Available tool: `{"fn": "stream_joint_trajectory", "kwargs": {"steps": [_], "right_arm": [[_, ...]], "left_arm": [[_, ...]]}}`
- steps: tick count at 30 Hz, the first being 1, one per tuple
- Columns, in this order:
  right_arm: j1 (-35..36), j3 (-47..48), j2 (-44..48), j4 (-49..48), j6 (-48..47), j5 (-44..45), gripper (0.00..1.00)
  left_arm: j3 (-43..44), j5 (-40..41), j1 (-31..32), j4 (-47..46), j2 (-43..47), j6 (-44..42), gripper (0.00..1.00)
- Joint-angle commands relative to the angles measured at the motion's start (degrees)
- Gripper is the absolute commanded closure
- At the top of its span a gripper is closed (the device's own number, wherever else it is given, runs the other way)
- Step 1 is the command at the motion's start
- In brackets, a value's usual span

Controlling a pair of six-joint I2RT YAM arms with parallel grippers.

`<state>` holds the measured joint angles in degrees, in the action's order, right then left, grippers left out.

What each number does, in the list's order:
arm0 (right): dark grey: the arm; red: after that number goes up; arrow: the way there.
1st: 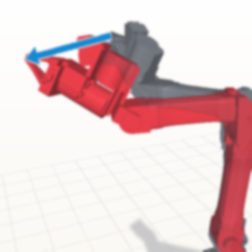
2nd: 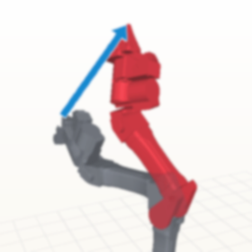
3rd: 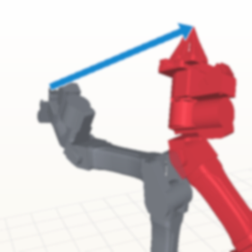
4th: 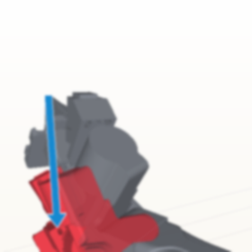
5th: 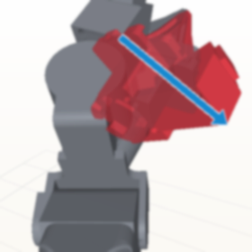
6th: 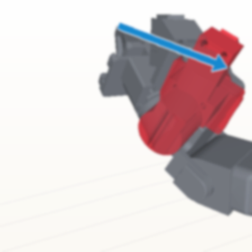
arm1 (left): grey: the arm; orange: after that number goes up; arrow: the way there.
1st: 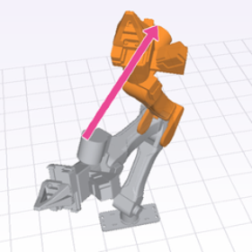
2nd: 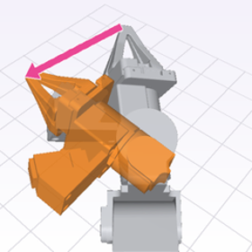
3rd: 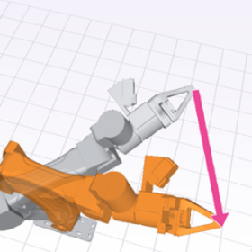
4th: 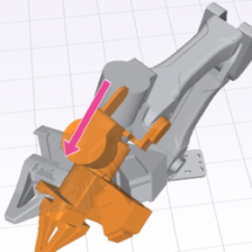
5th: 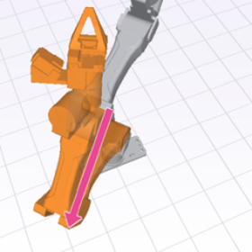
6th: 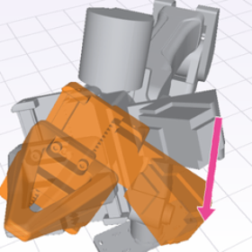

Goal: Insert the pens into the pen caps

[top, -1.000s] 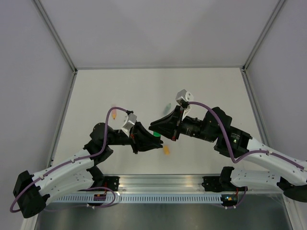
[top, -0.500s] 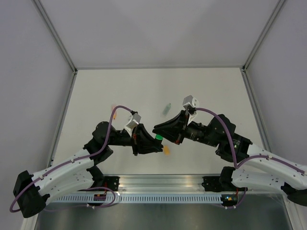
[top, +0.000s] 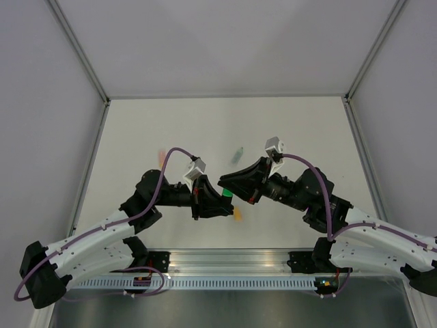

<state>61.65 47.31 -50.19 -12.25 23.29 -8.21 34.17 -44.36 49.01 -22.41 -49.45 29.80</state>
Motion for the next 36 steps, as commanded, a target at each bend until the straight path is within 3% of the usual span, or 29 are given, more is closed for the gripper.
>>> {"fn": "stream_joint_trajectory", "kwargs": {"steps": [1, 12, 24, 36], "right_arm": [[1.98, -5.38, -1.93, 13.30, 2.64, -8.23, 1.00], [1.90, -10.30, 0.71, 13.31, 3.17, -7.26, 1.00], [1.90, -15.05, 0.71, 8.56, 0.98, -13.93, 1.00], [1.90, -17.16, -2.28, 6.72, 3.69, -20.44, 1.00]], "left_arm": [[7.75, 11.49, -1.02, -9.76, 0.06, -1.67, 0.98], [9.24, 12.54, -5.77, -10.45, -1.08, 1.13, 0.98], [9.16, 8.76, -10.34, -20.82, -5.92, 9.57, 0.98], [12.23, 12.10, -11.22, -13.19, -4.78, 5.88, 0.98]]}}
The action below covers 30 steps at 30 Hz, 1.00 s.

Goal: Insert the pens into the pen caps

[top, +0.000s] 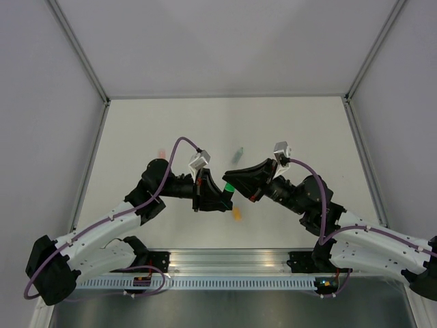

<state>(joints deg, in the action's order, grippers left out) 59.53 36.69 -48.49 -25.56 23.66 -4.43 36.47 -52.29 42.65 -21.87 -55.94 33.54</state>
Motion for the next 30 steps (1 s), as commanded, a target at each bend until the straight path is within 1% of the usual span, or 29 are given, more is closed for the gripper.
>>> {"fn": "stream_joint_trajectory", "kwargs": {"steps": [1, 6, 12, 17, 19, 23, 30], "right_arm": [[4.02, -6.63, -3.89, 19.33, 4.63, -24.84, 1.00], [4.02, -6.01, -3.45, 21.86, 4.64, -25.28, 1.00], [4.02, -6.45, -4.24, 22.40, 3.68, -27.56, 1.00], [4.02, -5.93, -6.70, 22.92, 2.97, -30.20, 1.00], [4.02, -6.10, -7.05, 22.84, 3.67, -30.11, 1.00], [4.11, -6.80, -6.62, 22.48, 4.81, -27.23, 1.00], [4.11, -7.33, -7.67, 21.17, 8.06, -27.57, 1.00]], "left_arm": [[9.94, 20.04, -5.03, -13.64, 1.89, 1.62, 0.98], [10.82, 19.42, -5.83, -11.80, 1.54, 1.27, 0.98], [11.17, 18.37, -6.35, -11.97, 1.01, 1.53, 0.98], [13.71, 18.72, -6.35, -8.72, 0.57, -0.23, 0.98], [14.33, 18.98, -6.35, -7.67, 0.83, -0.93, 0.98], [15.47, 20.56, -6.35, -5.47, 0.48, -2.42, 0.98], [16.53, 22.67, -6.62, -2.83, -0.75, -4.45, 0.98]]}}
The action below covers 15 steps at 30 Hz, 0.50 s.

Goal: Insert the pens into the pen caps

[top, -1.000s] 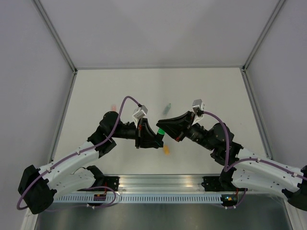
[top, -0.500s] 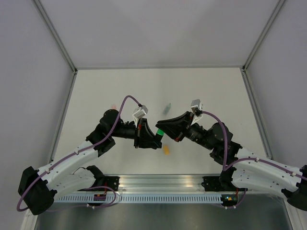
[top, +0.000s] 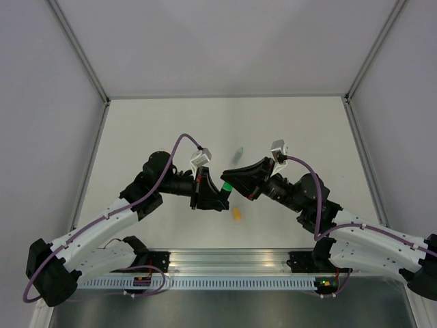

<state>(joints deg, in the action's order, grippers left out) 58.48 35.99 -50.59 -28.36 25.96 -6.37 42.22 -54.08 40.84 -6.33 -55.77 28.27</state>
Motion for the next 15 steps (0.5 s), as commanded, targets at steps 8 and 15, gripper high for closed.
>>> {"fn": "stream_joint_trajectory", "kwargs": {"steps": [8, 15], "right_arm": [[5.86, -7.69, -5.84, 22.03, 5.78, -26.23, 1.00], [6.82, -8.12, -5.13, 16.77, 4.54, -27.46, 1.00]], "left_arm": [[14.21, 22.72, -5.16, -16.70, -1.80, 2.39, 0.98], [8.94, 15.16, -5.07, -30.66, -1.97, 12.41, 0.98]]}}
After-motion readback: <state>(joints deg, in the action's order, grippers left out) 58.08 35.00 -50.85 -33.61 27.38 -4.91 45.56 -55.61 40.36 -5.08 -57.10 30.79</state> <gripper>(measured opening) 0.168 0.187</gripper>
